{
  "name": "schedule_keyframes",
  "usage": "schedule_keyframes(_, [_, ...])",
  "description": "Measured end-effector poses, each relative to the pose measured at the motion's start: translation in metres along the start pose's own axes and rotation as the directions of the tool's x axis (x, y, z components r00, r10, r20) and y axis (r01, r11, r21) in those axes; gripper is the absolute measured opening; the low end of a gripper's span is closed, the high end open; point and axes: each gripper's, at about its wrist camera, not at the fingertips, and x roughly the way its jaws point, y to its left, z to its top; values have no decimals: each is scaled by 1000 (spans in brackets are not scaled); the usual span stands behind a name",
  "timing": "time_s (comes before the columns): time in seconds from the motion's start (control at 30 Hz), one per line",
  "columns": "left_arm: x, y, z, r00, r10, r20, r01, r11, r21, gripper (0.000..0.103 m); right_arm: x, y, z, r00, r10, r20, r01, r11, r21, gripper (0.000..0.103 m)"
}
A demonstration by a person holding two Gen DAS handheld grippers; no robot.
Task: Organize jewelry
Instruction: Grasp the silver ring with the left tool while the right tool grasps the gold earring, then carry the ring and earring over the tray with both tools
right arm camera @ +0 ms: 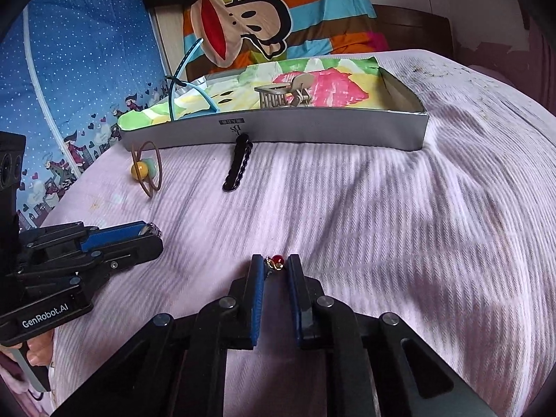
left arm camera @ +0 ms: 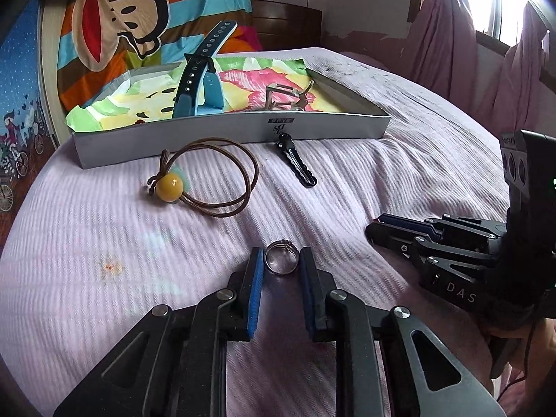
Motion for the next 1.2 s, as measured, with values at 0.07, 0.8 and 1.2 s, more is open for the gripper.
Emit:
schedule_keyframes(0.07, [-1, -4, -3, 1000, 9, 18, -9, 1000, 15, 17, -1, 1, 1, 1000, 6, 11, -6, 1000, -6, 13])
schedule_keyframes(0.8, [-75, 9, 31, 961, 129, 246, -109, 990, -93, 17, -41, 19, 44, 958, 28, 285, -14, 999, -51, 13])
schedule_keyframes(1.2, [-49, 85, 90, 963, 211, 168, -167, 955, -244, 17, 21, 26, 109, 952, 99, 288, -78, 993, -84, 13])
